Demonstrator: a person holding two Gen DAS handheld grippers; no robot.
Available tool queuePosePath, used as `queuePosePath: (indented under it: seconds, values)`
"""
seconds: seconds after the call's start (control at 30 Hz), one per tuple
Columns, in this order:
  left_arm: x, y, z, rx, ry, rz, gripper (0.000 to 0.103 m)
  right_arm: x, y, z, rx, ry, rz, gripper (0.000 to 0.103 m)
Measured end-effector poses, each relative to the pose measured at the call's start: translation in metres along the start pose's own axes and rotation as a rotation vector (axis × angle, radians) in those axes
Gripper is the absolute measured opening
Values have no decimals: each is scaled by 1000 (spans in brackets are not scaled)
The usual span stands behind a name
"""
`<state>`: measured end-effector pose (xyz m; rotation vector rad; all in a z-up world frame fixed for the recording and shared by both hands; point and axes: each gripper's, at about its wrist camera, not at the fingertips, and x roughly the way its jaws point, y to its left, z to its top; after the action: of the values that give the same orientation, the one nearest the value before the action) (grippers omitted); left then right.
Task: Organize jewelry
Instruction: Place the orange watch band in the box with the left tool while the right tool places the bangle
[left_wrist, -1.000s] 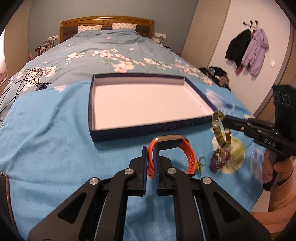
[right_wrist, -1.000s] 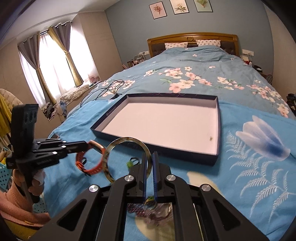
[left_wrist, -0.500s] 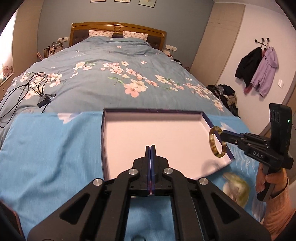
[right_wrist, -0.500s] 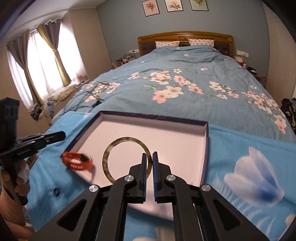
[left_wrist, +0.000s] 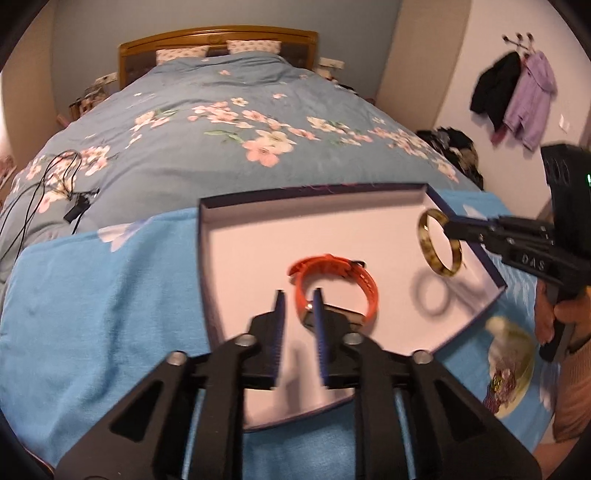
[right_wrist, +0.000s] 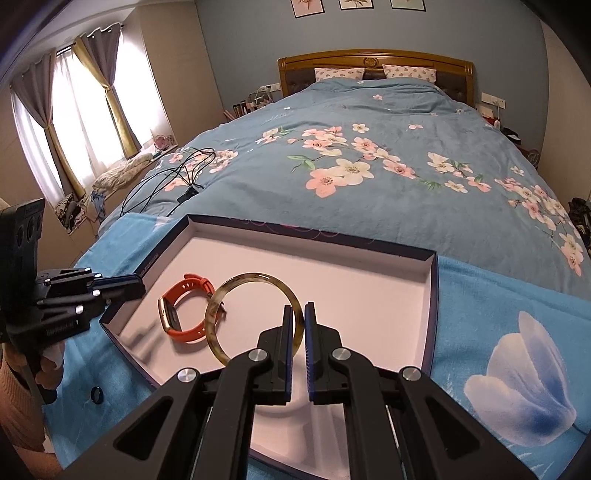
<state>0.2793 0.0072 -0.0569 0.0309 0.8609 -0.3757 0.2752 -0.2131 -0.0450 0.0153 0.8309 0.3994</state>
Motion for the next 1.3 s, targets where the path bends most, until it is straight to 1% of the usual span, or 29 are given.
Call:
queuePosePath:
  seconds: [0.03,0.13,0.2,0.27,0.33,0.4,0.43,0.57,0.67,0.73,0.77,0.83,0.87,0.9,0.97,1.0,1.03,1.1,1.17,1.3]
  values:
    - [4,-4,-1,15,9,-2,26,0,0,-1,0,3,4,4]
    - [14,-13,-5,37,33,-7,30,2,2,-4,-7,14,9,5]
    - [17,-19,-6,64,33,1,34,4,1,-5,-6,21,12,5]
    - [17,-25,-10,87,35,-5,46,6,-1,-6,-3,27,11,5]
    - [19,-31,-12,120,45,9,50,7,-3,-6,0,32,13,6]
    - [23,-36,-16,147,59,24,50,8,-5,-7,-1,34,13,5]
    - [27,-40,-16,156,71,23,50,9,-5,-7,2,34,18,1]
    - [45,-43,-13,139,115,57,49,12,-9,-6,-1,42,14,1]
    - [55,-43,-5,116,123,80,47,15,-11,-4,-8,56,-4,2]
    - [59,-42,-1,102,127,86,46,21,-13,-3,-22,99,-15,10]
    - [61,-43,1,96,128,89,46,24,-13,-3,-31,110,-27,11]
    - [65,-43,5,89,130,94,46,30,-11,-4,-62,151,-39,23]
    - [67,-43,8,82,132,97,46,34,-9,-4,-80,173,-47,24]
    - [69,-43,9,77,132,99,46,35,-7,-5,-89,177,-58,24]
    - [72,-43,13,61,135,102,46,43,-5,-6,-122,212,-77,15]
    - [74,-42,17,47,139,102,46,44,-4,-5,-128,209,-72,6]
    - [76,-41,18,38,140,103,46,46,-3,-4,-137,213,-80,4]
    - [80,-38,24,11,145,105,46,47,2,0,-175,206,-129,4]
    - [84,-37,31,-16,149,105,46,48,3,5,-183,200,-124,4]
    - [95,-34,45,-78,158,101,46,52,0,22,-183,177,-161,5]
